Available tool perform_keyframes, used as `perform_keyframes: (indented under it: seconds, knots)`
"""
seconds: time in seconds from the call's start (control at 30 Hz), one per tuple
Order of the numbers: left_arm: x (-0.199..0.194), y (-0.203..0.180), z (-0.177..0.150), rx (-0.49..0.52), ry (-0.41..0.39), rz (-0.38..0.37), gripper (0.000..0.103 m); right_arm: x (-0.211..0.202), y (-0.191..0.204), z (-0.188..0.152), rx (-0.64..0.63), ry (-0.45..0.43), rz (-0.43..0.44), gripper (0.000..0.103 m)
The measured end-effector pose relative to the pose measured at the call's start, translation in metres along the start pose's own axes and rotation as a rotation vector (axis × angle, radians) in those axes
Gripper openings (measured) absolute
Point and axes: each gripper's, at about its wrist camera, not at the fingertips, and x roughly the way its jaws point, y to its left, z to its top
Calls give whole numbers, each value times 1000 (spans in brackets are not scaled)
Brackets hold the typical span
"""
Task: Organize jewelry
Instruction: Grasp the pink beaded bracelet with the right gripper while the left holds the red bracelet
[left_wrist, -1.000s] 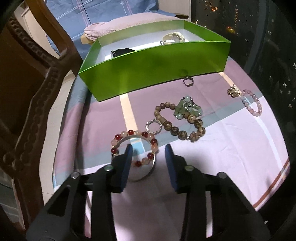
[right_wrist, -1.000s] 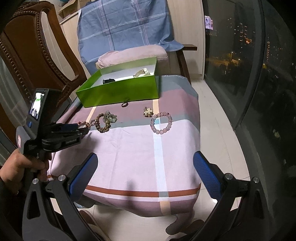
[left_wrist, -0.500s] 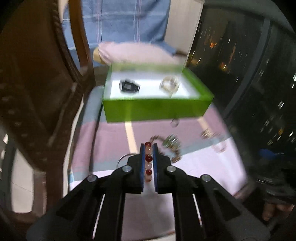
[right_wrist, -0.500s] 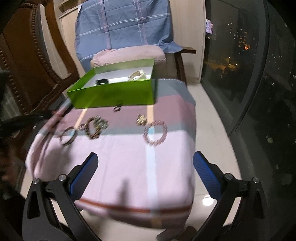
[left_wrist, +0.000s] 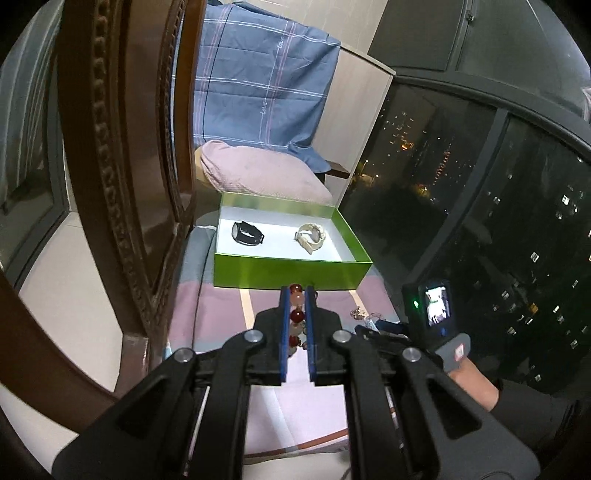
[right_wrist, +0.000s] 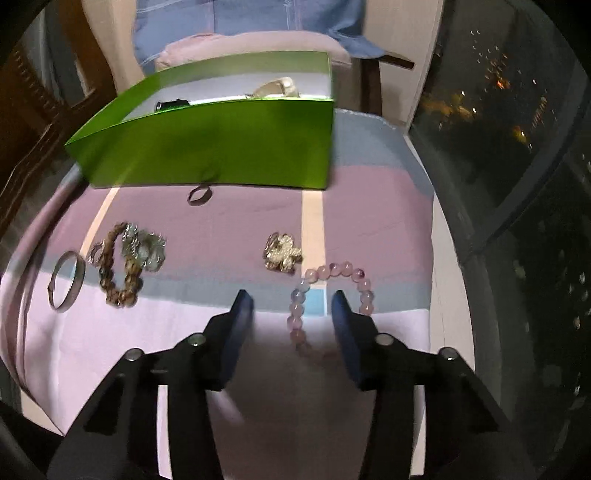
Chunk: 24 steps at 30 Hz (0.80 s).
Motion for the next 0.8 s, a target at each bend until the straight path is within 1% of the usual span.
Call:
perform_keyframes:
  seconds: [0.03,0.07,0.1,0.13,0.17,0.2,0.27,0.33,0.4,0.5,0.57,0.7,0.8]
  knots:
    - [-1,1,0,-3,-2,3,8,0,0,3,-1,2,0,8]
    - [-3,1,0,-6,-5,5,8,0,0,4,2,11,13,8]
    - [-5,1,-1,-8,-8,5,8,-1,-1,4,22,19,48,8]
    - [-7,2,-2,-8,-11,6,8,-5,-2,2,31,14,71,8]
    - [-9,1,-2,-5,-13,6,8,-12,-3,1,31,-2,76,8]
    - [-14,0,-2,-3,-16,8,8,-29,-3,-1,30,-43,87,8]
    - [-24,-4,-2,-2,-25,7,8,-58,-5,-4,40,-92,128,8]
    - [-34,-10,-3,5,-41,6,8,-98,-8,-10,45,-158,184,8]
    - [-42,-17,-3,8,-53,5,8,-140,-5,-18,33,-232,219,8]
    - [-53,-31,-6,20,-62,1,8,-192,-8,-29,31,-318,260,8]
    - [-60,-42,-9,24,-59,3,8,-219,-9,-36,31,-355,289,8]
    - [-73,-57,-14,34,-55,0,8,-246,-3,-45,29,-388,312,8]
    - [-83,-68,-18,45,-54,15,8,-254,1,-53,23,-399,317,8]
